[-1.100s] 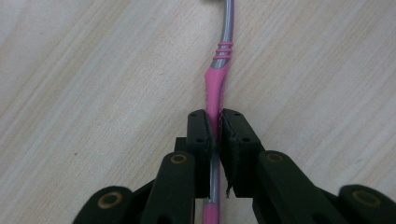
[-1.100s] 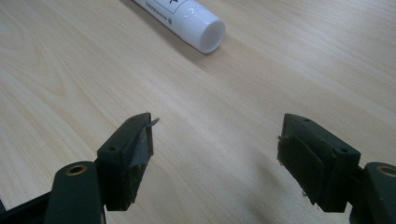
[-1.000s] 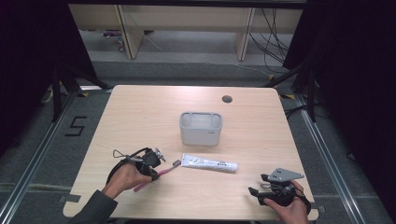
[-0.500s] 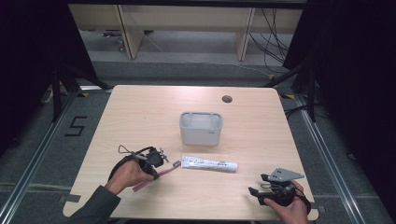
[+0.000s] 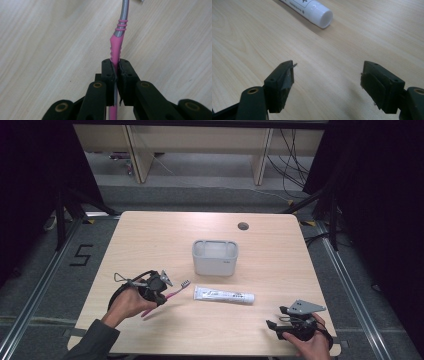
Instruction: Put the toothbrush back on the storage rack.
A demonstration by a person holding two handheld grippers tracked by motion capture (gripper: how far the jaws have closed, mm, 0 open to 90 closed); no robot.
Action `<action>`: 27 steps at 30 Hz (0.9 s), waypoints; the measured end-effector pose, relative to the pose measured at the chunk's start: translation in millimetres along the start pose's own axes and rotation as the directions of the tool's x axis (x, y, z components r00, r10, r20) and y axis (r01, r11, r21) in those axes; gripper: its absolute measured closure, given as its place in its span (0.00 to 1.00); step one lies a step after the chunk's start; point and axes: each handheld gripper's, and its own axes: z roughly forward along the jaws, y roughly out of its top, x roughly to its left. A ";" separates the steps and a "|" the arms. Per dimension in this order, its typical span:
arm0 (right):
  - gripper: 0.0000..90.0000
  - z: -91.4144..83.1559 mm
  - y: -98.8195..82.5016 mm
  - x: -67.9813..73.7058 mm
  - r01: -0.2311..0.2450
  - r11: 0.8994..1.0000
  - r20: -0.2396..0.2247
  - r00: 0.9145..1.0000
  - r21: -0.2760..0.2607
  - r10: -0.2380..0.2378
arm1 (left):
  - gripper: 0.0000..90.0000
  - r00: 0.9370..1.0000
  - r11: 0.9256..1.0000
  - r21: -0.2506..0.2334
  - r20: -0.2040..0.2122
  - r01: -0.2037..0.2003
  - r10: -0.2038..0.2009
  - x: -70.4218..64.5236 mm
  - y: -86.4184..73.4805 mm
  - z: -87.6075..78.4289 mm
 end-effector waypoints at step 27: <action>0.30 -0.8 0.0 -1.8 -0.002 1.000 0.009 1.000 -0.004 0.002 | 0.93 0.979 0.874 -0.453 -0.010 0.177 -0.204 38.5 -6.9 -45.3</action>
